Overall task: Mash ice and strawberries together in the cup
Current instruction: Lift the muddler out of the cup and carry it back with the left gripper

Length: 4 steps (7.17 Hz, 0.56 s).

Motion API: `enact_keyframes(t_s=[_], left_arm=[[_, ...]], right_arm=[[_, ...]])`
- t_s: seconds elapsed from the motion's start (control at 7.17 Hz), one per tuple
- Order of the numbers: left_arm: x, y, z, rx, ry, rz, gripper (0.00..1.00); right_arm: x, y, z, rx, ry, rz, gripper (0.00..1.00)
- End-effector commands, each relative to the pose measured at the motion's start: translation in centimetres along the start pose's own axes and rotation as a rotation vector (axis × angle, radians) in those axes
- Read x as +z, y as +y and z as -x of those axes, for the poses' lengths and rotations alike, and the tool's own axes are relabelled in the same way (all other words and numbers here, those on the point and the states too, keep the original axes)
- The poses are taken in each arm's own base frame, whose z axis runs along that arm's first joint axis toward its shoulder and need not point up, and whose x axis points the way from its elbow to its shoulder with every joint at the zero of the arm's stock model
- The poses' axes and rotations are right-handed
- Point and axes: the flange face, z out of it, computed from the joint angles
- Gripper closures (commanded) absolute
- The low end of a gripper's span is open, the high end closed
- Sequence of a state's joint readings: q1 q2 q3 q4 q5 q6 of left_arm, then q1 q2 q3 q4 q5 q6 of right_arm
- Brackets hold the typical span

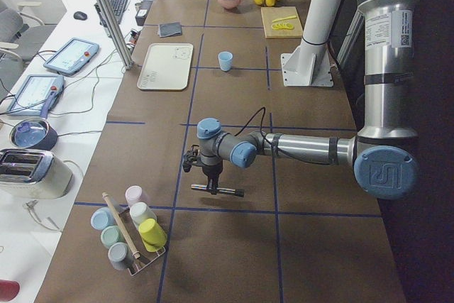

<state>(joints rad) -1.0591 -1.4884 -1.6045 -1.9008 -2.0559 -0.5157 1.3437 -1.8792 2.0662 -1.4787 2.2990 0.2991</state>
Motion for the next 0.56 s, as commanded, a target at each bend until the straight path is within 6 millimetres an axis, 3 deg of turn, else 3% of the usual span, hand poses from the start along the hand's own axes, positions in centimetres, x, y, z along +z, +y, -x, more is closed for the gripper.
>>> enact_keyframes(t_s=[0.0,0.28,0.42], left_arm=[[1.0,-0.1,0.5,-0.022,0.002,0.002,0.94],[3.8,0.2,2.1,-0.015,0.016,-0.019,0.94],[3.4,0.0,1.8,-0.013,0.023,-0.029,0.94]], right_arm=[[0.1,0.0,0.0,0.001,0.000,0.001,0.00],[0.1,0.0,0.0,0.001,0.000,0.001,0.00],[0.0,0.0,0.0,0.000,0.000,0.000,0.00]])
